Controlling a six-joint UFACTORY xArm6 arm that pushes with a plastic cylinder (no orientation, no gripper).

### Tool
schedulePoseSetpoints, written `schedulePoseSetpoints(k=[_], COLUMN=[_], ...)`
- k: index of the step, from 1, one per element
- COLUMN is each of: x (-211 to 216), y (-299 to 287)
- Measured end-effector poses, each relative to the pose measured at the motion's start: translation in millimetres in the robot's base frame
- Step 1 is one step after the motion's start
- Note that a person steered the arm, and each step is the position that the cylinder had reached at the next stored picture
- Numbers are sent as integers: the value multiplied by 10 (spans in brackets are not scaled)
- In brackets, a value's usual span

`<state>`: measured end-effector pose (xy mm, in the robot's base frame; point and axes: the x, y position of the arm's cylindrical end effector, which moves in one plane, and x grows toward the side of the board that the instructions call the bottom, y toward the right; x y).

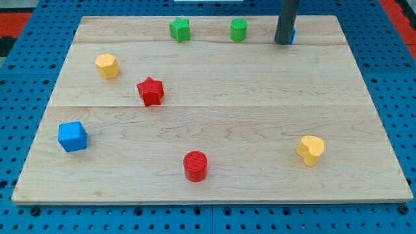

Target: Push the blue cube left to the yellow hexagon

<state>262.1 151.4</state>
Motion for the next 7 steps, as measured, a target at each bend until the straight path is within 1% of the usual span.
schedulePoseSetpoints(k=[1,2,4,5,6,7], x=[-44,179,1082,1731,2294,2758], y=[0,-127,-920,-1465,-2068,-2752])
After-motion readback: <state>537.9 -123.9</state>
